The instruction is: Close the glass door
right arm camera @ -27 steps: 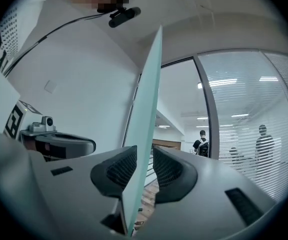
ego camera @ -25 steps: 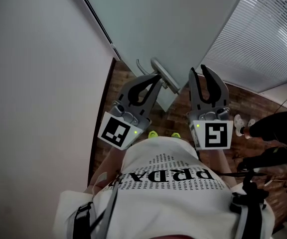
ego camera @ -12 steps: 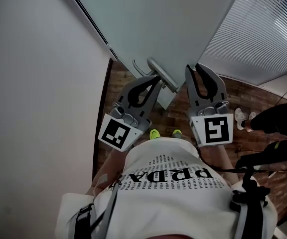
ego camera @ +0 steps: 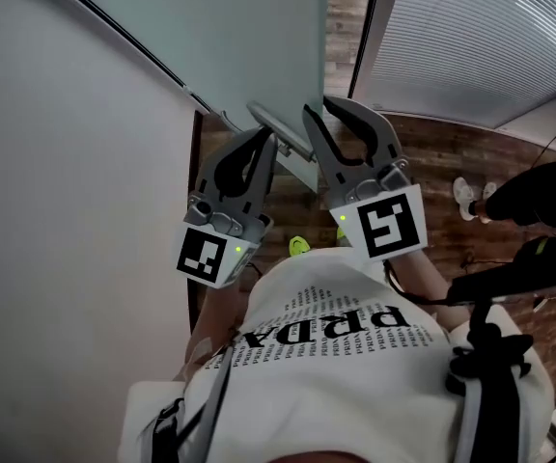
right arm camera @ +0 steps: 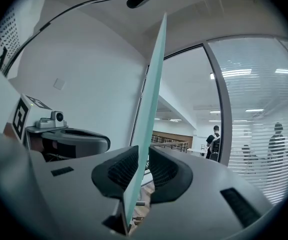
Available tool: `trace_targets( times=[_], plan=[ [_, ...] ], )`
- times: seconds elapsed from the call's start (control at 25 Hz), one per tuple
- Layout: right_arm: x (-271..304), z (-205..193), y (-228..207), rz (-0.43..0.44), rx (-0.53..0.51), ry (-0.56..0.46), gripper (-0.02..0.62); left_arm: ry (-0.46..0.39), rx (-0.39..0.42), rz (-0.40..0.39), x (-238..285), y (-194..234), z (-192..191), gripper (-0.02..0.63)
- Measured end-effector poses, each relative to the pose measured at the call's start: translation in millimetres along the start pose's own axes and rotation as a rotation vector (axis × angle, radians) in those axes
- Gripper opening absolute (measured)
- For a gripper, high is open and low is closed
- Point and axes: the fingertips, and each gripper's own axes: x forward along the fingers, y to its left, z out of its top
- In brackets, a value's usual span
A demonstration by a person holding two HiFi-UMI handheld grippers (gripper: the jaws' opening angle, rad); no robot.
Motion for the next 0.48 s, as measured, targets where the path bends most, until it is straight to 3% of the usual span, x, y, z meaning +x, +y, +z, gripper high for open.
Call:
trace_targets(
  times=[0.24,0.4,0.48],
  plan=[
    [10.7,-20.3,6.0,0.061,-0.018,-0.011,0.058,-0.028,0.029,0.048,10.6,-1.4,-22.6,-0.008],
    [-17.2,14.1,14.2,0.111,-0.054,-0.051,0.057,-0.033,0.044,0.105,-9.3,-24.3,6.2,-0.008],
    [-35.3,43.0,12.6,0.084,-0.063,-0.084,0.057,-0.032,0.061,0.1,-18.1,-36.0,29.8,-0.008]
  ],
)
